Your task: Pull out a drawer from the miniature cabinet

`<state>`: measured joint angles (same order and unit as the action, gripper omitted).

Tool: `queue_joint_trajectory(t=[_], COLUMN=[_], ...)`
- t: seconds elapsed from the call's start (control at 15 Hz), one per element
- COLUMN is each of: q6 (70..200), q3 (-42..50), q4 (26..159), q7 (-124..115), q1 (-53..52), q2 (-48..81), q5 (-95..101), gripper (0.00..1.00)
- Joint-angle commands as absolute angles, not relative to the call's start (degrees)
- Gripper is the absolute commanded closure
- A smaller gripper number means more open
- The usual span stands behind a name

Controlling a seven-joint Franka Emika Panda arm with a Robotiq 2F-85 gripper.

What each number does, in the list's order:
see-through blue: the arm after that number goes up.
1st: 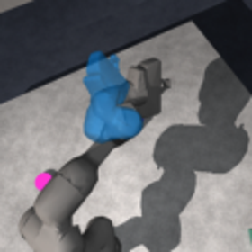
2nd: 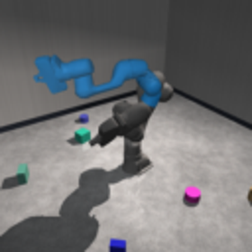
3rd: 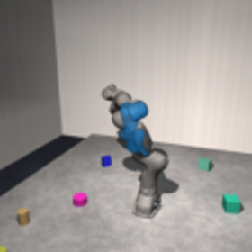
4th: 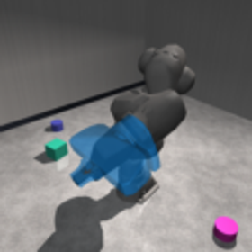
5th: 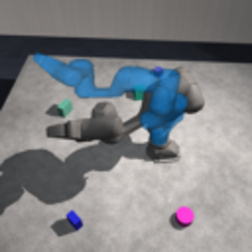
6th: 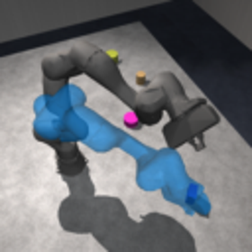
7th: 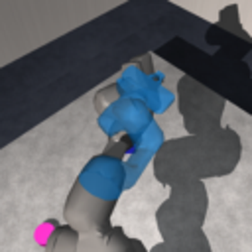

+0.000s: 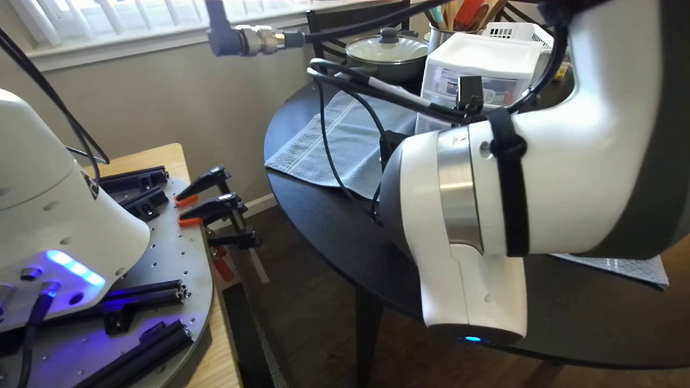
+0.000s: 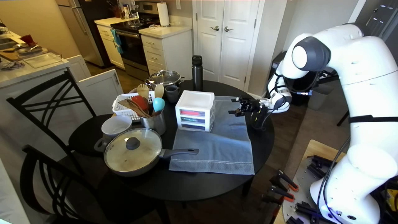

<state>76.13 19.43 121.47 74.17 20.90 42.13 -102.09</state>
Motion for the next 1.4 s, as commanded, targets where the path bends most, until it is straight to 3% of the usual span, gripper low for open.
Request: queue_joint_trajectory(t=[0.0, 1.07, 1.13, 1.2, 1.33], q6=[75.0, 90.5, 90.9, 90.4, 88.6], q3=[19.6, 14.7, 14.8, 14.9, 15.2], q4=[118.6, 117.2, 117.5, 117.7, 118.5], q7=[67.7, 55.1, 54.5, 54.0, 53.4], q1=[21.5, 16.1, 15.9, 15.8, 15.9], q2=[43.2, 42.3, 42.4, 42.4, 42.2], q5=[-99.4, -115.4, -115.6, -115.0, -112.7], gripper=[0.00, 0.00, 0.12, 0.04, 0.04])
